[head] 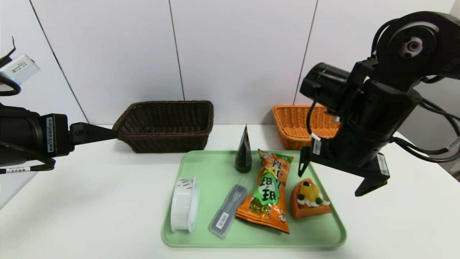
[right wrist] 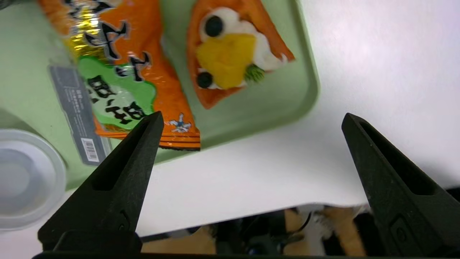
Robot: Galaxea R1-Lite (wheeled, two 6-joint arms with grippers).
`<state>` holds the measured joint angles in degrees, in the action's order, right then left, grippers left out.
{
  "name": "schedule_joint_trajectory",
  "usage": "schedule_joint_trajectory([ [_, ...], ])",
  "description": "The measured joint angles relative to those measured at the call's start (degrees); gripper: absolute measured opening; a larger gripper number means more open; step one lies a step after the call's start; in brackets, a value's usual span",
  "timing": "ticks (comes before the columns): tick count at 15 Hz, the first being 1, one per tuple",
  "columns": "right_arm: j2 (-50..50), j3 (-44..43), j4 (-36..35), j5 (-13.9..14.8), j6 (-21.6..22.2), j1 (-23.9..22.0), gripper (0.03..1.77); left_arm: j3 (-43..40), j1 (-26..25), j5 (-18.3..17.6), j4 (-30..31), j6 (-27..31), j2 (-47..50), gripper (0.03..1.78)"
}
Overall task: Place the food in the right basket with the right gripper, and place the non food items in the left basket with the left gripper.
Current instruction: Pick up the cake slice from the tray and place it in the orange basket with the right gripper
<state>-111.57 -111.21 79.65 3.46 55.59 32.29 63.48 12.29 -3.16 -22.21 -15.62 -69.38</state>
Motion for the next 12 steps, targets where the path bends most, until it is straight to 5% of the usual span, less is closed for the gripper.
schedule_joint_trajectory([
  [4,-0.32,0.2,2.78,-9.22,9.64,-3.28,1.71,-0.24,0.05,-0.11,0.0,-0.54,0.69,1.69],
  [9,-3.4,0.24,2.27,-14.2,17.23,-3.68,1.71,-1.44,0.09,-0.34,0.0,-0.61,1.74,1.69],
  [12,-5.69,0.11,-0.13,-14.84,19.38,-4.64,1.71,-2.05,0.06,-0.39,-0.02,-0.56,2.62,1.69],
])
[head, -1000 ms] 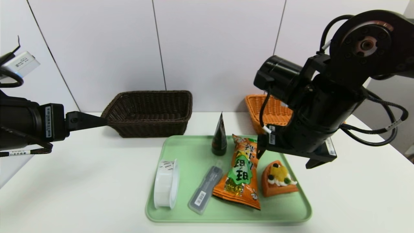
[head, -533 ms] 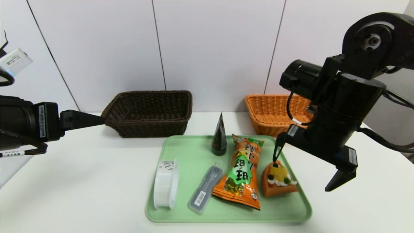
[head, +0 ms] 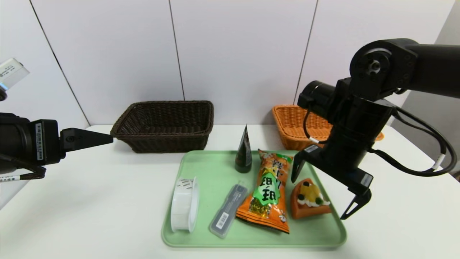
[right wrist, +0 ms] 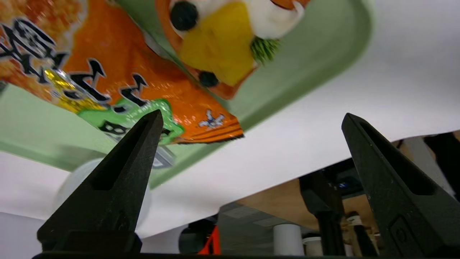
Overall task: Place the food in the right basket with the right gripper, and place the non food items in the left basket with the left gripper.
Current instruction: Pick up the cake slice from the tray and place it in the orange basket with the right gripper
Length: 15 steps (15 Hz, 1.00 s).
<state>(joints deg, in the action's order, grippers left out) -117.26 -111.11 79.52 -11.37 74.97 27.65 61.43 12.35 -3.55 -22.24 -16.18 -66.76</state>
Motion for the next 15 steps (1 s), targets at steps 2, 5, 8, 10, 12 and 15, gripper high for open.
schedule_joint_trajectory([
  [2,-1.21,0.13,-0.26,-0.09,0.82,-0.8,1.71,-0.11,0.02,0.0,-0.06,0.04,0.33,1.69],
  [5,-2.63,0.22,-0.41,-0.04,0.77,-2.4,1.71,-0.16,0.02,0.05,-0.06,0.11,0.72,1.69],
  [8,-4.18,0.17,-0.72,-0.37,0.72,-2.73,1.71,-0.16,0.05,0.0,0.0,0.13,0.69,1.69],
  [10,-5.07,0.0,-1.99,-0.63,0.79,-2.77,1.71,-0.13,0.05,-0.13,0.02,0.26,0.68,1.69],
  [12,-5.97,-0.06,-2.27,-1.07,0.74,-2.77,1.71,-0.05,0.05,-0.22,0.07,0.3,0.61,1.69],
  [15,-7.27,-0.02,-2.45,-1.08,0.72,-3.12,1.71,0.09,0.05,-0.22,0.24,0.3,0.52,1.69],
])
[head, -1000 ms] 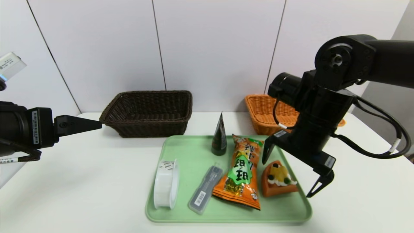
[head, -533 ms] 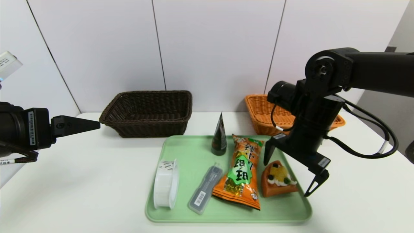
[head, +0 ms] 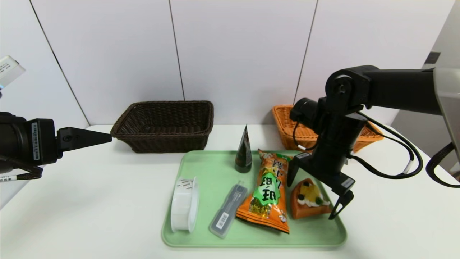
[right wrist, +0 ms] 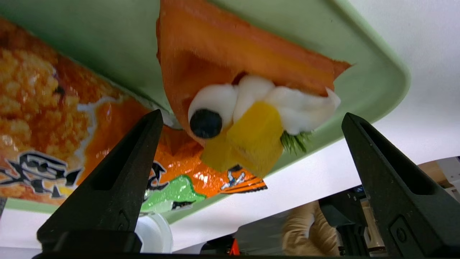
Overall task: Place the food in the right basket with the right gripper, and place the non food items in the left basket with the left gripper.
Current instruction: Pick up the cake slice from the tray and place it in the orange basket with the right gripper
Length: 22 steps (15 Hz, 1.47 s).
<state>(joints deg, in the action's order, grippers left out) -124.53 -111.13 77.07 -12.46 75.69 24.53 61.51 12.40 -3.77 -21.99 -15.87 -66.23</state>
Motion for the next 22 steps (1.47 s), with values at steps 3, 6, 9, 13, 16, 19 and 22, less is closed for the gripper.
schedule_joint_trajectory([
  [3,-1.07,0.0,-0.45,0.0,0.0,-0.35,1.71,0.15,0.0,0.0,0.39,0.0,-0.37,1.69],
  [6,-1.71,0.0,-0.52,-0.13,-0.04,-0.37,1.6,0.26,0.0,0.0,0.41,-0.02,-0.69,1.69],
  [9,-2.34,0.11,-0.55,-1.07,-0.2,-0.39,1.14,0.33,-0.02,0.02,0.41,0.0,-0.77,1.69],
  [13,-2.57,0.16,-0.44,-2.17,-0.37,-0.39,0.92,0.44,-0.09,0.11,0.26,-0.02,-0.68,1.69],
  [16,-2.01,0.24,-0.23,-2.26,-0.54,-0.37,0.87,0.44,-0.09,0.09,0.09,0.0,-0.46,1.69],
  [19,0.63,0.16,0.2,-2.36,-1.19,-0.37,0.87,0.45,-0.11,0.18,0.09,0.02,-0.3,1.69],
  [22,4.66,0.0,1.68,-2.39,-2.07,-0.2,0.87,0.52,-0.09,0.2,0.11,0.17,-0.17,1.69],
])
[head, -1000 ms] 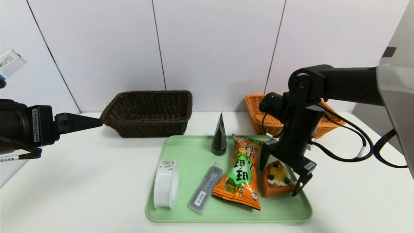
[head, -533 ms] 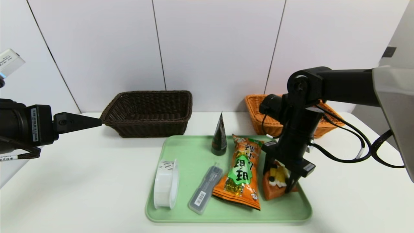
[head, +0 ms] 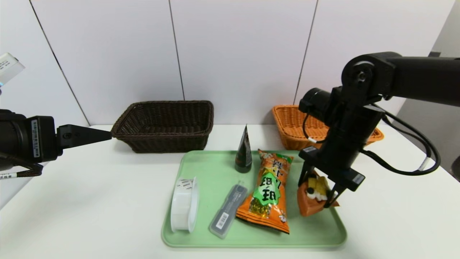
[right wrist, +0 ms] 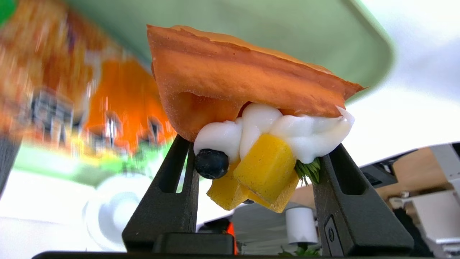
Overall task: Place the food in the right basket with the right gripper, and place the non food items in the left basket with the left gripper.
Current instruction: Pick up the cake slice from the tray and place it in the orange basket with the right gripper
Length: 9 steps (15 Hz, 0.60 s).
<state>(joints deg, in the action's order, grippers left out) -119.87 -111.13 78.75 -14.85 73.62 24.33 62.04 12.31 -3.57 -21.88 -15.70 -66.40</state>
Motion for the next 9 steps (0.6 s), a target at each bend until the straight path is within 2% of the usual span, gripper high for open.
schedule_joint_trajectory([
  [3,4.83,-0.48,0.99,0.57,-0.94,-0.05,0.87,-0.02,0.02,-0.17,-0.11,0.0,0.11,1.69],
  [5,8.44,-0.72,0.07,2.18,-1.85,-0.17,0.87,-0.07,0.06,-0.17,-0.16,0.02,0.11,1.69],
  [7,11.76,-0.8,-4.19,4.9,-2.58,-0.52,0.87,-0.07,0.09,-0.17,-0.28,0.0,0.17,1.69],
  [9,14.6,-0.83,-11.8,7.78,-3.85,-1.9,0.87,-0.27,0.09,-0.2,-0.35,0.0,0.26,1.69],
])
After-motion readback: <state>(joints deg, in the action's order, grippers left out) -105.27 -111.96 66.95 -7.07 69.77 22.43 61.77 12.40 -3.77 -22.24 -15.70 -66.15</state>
